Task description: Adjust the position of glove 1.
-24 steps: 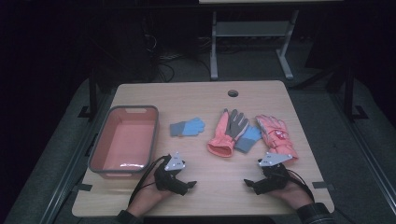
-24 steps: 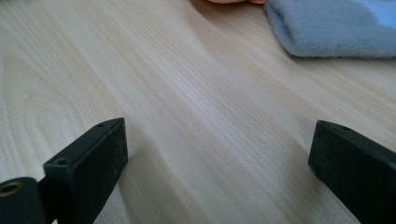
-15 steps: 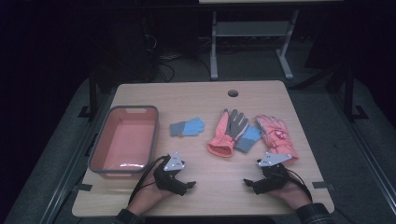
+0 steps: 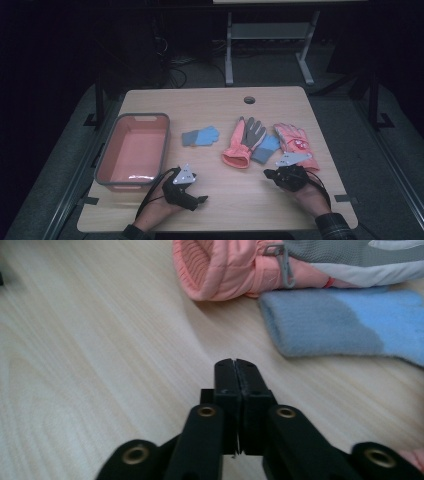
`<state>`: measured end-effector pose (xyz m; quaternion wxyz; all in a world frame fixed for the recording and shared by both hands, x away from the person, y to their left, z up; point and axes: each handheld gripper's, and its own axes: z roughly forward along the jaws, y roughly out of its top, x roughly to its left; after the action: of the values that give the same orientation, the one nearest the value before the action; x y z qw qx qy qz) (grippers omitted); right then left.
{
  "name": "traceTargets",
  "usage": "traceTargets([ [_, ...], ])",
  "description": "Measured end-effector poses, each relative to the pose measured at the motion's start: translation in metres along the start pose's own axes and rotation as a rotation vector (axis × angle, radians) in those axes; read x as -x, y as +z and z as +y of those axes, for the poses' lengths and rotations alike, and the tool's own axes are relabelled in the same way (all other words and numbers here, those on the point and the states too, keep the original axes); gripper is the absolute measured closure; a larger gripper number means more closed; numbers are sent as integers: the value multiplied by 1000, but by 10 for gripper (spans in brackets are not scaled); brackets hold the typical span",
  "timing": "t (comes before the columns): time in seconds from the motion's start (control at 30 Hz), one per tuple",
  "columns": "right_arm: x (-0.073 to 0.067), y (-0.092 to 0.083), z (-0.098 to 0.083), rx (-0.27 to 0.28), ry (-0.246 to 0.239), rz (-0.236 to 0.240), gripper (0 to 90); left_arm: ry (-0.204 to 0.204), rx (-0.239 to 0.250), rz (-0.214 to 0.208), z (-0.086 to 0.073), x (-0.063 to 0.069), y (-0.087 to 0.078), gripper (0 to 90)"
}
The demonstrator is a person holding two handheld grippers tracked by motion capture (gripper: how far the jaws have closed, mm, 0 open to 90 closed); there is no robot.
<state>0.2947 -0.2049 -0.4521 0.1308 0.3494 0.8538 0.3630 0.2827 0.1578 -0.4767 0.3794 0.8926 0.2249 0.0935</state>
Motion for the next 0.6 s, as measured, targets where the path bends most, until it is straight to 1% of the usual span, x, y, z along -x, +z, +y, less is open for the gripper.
traceTargets([
  [0.13,6,1,4,4,14,2,900,0,0,0,0,0,0,127],
  [0.17,10,1,8,14,20,-3,900,-1,0,1,0,0,0,127],
  [0.2,12,2,10,22,29,-3,900,1,1,1,-1,0,0,127],
  [0.27,16,3,14,32,32,-5,900,2,-4,-1,0,0,-1,127],
  [0.37,20,5,17,34,39,-10,900,3,-4,-1,0,0,0,127],
  [0.4,25,9,22,32,43,-10,900,2,-4,-1,0,0,0,127],
  [0.43,26,10,24,35,50,-10,900,2,-4,-1,0,0,0,127],
  [0.5,28,11,26,36,52,-8,900,3,-4,-2,0,-1,0,127],
  [0.53,32,16,30,43,46,-14,900,5,-4,-2,0,-1,0,127],
  [0.6,34,18,33,27,50,-12,900,6,-3,-1,0,-1,0,127],
])
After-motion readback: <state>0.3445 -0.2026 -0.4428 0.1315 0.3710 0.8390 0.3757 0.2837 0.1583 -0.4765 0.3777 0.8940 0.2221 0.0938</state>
